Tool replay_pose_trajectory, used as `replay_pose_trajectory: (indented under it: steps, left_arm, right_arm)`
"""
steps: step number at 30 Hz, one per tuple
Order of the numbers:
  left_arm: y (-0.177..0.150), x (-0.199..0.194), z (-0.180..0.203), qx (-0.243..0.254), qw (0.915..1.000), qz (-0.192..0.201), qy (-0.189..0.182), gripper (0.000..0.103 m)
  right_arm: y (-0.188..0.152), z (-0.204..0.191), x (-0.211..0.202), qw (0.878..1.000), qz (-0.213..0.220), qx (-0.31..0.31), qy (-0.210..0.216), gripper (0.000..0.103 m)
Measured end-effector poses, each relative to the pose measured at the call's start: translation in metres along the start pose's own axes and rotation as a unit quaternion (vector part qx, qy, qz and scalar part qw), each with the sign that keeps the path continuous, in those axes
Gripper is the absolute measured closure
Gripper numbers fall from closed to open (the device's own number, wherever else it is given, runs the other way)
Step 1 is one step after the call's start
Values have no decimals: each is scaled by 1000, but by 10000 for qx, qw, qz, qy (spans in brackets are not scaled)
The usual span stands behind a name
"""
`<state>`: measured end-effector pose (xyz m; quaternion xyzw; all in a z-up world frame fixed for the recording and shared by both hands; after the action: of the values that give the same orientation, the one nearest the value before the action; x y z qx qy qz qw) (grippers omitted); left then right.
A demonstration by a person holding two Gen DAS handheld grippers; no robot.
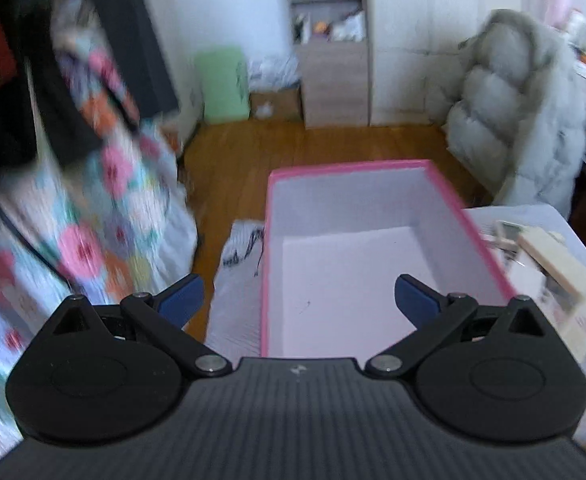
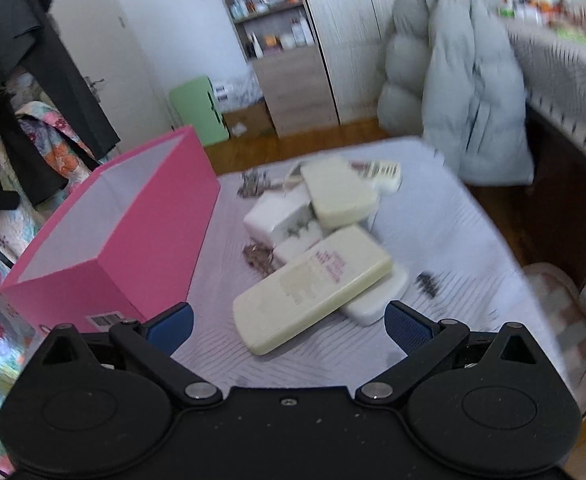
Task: Organize rigid objects
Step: 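Grasp the pink box wall with the left gripper while the right tool approaches the remotes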
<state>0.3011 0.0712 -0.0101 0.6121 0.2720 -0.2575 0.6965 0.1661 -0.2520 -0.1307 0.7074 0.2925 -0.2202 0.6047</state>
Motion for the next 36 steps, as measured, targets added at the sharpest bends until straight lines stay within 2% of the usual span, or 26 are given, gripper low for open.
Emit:
replay_pose_trajectory:
  steps: [3, 7, 11, 17, 24, 25, 27, 28, 29, 30, 32, 34, 36]
  left_arm:
    - [4, 40, -19, -240, 9987, -444, 123, 4]
    - [5, 68, -28, -96, 9980, -594, 208, 5]
    - [12, 96, -27, -60, 9961, -772, 427, 5]
    - [33, 135, -24, -132, 9946, -948, 406, 5]
    - [31, 157, -26, -217, 9929, -1017, 584, 5]
    - [30, 157, -27, -246, 9925, -1061, 563, 8]
    - [30, 156, -28, -272, 9929, -1024, 548, 17]
    - [29, 156, -28, -205, 9926, -1020, 628, 27]
    - [28, 157, -28, -146, 9921, -1045, 673, 44]
    - [25, 158, -27, -64, 9913, -1117, 687, 52]
    - [19, 161, -23, 15, 9897, -1285, 626, 86]
    - [19, 163, -25, -156, 9898, -1320, 521, 88]
    - [20, 162, -25, -204, 9908, -1285, 368, 95]
  right_arm:
    - [-4, -6, 12, 9984, -273, 367, 339, 4]
    - [-6, -10, 23, 9945, -415, 738, 615, 5]
    - [-6, -5, 35, 9933, -449, 923, 531, 5]
    - [-6, -3, 48, 9908, -409, 1162, 564, 7]
    - [-4, 6, 57, 9882, -232, 1412, 545, 6]
    - [-3, 8, 58, 9878, -202, 1430, 574, 5]
    - [0, 9, 60, 9860, -175, 1526, 647, 3]
    - [0, 10, 61, 9852, -162, 1579, 653, 3]
    - [1, 10, 61, 9843, -152, 1635, 650, 3]
    - [1, 10, 61, 9835, -150, 1684, 642, 5]
    - [1, 12, 61, 9828, -164, 1754, 556, 17]
    - [-2, 14, 60, 9841, -197, 1714, 426, 43]
    - [-5, 16, 58, 9886, -219, 1465, 250, 53]
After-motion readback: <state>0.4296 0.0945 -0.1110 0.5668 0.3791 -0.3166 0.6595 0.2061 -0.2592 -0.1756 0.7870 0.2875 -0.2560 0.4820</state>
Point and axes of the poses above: each gripper's, at about its wrist camera, not at the fingertips, and x roughly the way its jaws point, z to its right, y to its top, the point moved 8 cm from there along x, roughly the way its jaws point, and after that the axes turned 13 degrees about -x, right-handed, at the moved point
